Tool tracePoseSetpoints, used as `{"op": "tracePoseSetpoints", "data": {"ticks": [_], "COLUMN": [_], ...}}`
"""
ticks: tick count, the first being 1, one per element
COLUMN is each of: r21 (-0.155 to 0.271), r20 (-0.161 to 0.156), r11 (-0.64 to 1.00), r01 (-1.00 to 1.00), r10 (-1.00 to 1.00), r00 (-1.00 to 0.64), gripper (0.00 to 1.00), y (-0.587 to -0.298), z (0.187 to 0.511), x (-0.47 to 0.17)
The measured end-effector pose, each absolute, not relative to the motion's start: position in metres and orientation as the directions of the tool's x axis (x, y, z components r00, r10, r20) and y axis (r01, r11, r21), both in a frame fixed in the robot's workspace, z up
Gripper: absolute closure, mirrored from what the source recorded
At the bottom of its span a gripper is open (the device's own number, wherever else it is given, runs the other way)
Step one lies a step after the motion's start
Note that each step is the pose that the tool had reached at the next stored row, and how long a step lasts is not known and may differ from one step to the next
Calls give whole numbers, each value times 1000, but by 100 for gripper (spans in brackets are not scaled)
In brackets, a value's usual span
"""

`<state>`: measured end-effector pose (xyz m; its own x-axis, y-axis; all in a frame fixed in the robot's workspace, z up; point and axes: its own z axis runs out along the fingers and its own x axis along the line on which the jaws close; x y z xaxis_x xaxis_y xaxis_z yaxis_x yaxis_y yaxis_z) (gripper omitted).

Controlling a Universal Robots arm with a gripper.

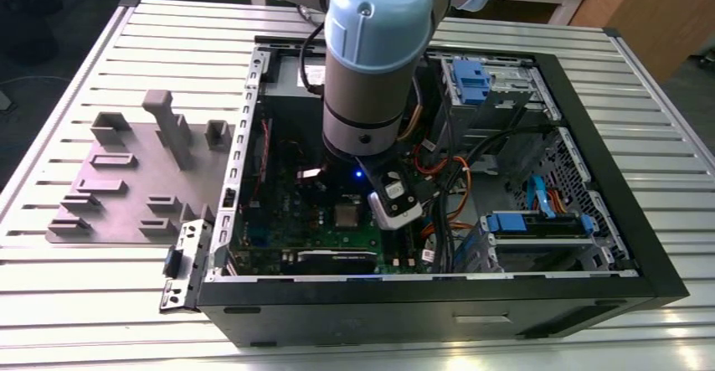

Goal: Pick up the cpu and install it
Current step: 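Place the cpu into insertion slot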

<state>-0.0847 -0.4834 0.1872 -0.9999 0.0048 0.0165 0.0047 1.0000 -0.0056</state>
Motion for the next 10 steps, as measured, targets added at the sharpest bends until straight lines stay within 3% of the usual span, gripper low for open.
{"op": "tracePoseSetpoints", "data": {"ticks": [10], "r21": [-6], "r20": [16], "r11": [1000], "r01": [5], "r10": [5], "r00": [-1000], "gripper": [53], "y": [-483], "z": [187], "x": [-85]}}
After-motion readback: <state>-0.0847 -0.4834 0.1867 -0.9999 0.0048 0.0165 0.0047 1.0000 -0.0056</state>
